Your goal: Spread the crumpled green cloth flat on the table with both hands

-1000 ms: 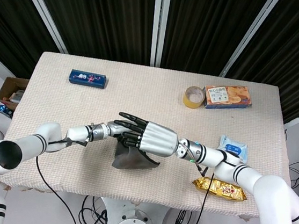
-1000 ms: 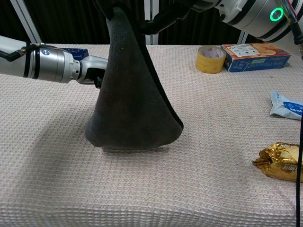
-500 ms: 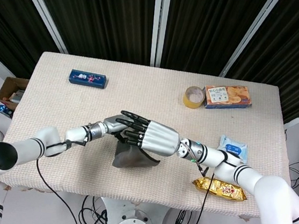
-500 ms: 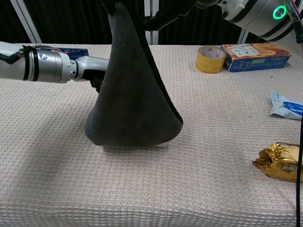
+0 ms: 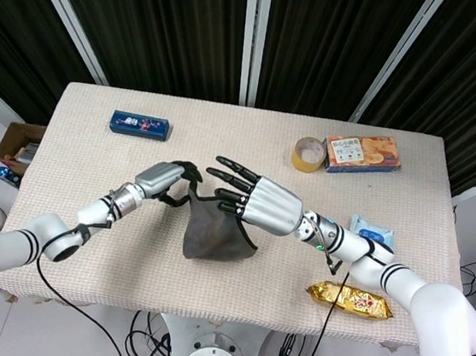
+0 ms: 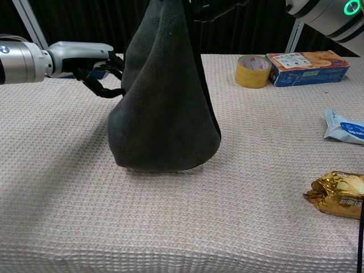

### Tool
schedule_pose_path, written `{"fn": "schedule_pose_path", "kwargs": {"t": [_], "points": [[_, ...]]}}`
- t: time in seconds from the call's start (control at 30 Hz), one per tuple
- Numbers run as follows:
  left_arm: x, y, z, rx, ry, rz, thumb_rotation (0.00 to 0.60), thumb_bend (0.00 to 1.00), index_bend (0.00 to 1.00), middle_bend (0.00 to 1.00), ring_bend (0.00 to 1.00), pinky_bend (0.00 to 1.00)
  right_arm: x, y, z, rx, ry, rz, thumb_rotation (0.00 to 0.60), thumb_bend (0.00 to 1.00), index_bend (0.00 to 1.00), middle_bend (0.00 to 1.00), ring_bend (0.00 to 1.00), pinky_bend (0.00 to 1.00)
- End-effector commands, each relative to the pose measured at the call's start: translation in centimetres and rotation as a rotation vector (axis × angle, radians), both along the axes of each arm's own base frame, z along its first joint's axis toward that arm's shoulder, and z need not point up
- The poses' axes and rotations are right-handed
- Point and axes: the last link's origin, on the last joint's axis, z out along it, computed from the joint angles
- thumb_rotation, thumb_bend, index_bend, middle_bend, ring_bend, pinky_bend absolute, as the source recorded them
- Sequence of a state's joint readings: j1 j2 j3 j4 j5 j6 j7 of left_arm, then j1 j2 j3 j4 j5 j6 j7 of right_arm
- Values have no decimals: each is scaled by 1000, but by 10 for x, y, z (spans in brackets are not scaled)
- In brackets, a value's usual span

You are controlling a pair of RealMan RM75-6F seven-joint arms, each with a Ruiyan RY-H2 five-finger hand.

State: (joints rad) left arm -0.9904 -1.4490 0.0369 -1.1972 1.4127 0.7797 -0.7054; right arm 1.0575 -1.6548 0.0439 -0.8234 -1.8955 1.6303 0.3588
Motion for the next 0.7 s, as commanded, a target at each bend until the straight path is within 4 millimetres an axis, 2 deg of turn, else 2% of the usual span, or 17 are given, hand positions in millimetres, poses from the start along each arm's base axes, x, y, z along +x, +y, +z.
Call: {"fn": "schedule_pose_path", "kwargs": {"t": [0.03,0.23,0.4,0.7], "points": [[-9,0,22,77,-27,48,600,475,700,266,128,146,1,-3,1,-8,-9,-11,600,497,891,411,86,0],[-19,-1,48,181,-73,99,600,475,697,266,128,146,4,-13,4,-46,-5,-34,600,497,890,412,86,0],[-26,1,62,252,-96,136,600,474,696,266,128,146,7,-25,8,-81,1,-58,600,497,891,412,86,0],[-28,14,89,398,-150,195,600,470,688,266,128,146,26,-52,24,-212,47,-42,600,493,890,411,87,0]]}}
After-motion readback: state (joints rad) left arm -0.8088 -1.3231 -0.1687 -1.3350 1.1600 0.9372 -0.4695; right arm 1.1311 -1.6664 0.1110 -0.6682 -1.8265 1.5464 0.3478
